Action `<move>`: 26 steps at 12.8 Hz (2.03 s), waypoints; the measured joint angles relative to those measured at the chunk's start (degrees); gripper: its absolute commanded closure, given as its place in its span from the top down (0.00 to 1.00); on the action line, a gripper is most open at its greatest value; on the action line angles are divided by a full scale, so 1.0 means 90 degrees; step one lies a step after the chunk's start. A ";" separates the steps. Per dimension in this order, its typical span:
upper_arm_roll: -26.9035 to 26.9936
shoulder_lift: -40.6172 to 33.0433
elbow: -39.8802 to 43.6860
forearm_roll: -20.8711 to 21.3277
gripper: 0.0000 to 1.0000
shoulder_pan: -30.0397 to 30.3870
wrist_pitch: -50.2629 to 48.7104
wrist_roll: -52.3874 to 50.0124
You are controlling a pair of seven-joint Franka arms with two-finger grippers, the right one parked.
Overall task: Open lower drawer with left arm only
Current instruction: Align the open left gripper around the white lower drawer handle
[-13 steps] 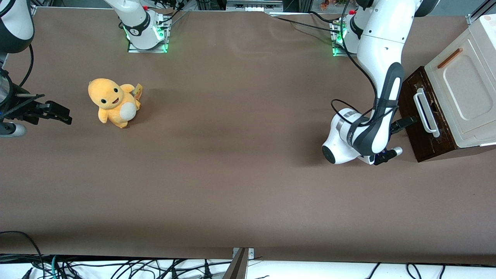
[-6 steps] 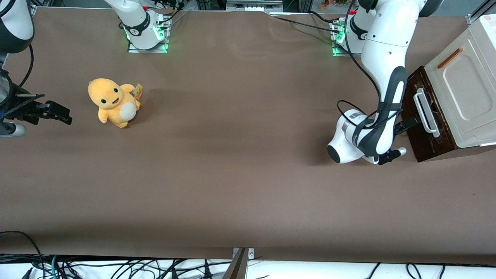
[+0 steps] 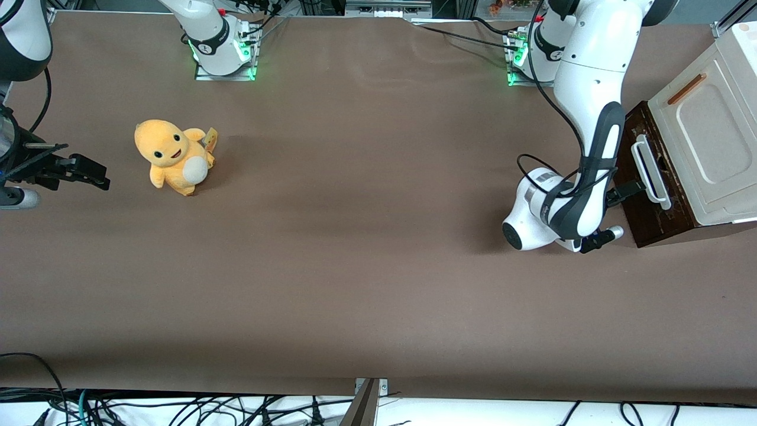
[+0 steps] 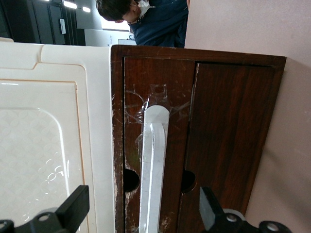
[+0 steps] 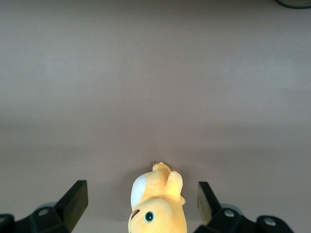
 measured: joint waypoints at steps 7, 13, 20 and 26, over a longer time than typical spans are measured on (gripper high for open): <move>0.0007 -0.0016 0.0033 0.0005 1.00 0.0213 0.0017 0.0000; 0.0003 0.0003 -0.0065 0.0006 1.00 0.0406 0.0151 0.0010; -0.0012 0.0010 -0.0437 0.0005 1.00 0.0409 0.0132 -0.0045; -0.0196 0.0009 -0.0691 0.0005 1.00 0.0383 -0.0205 -0.0259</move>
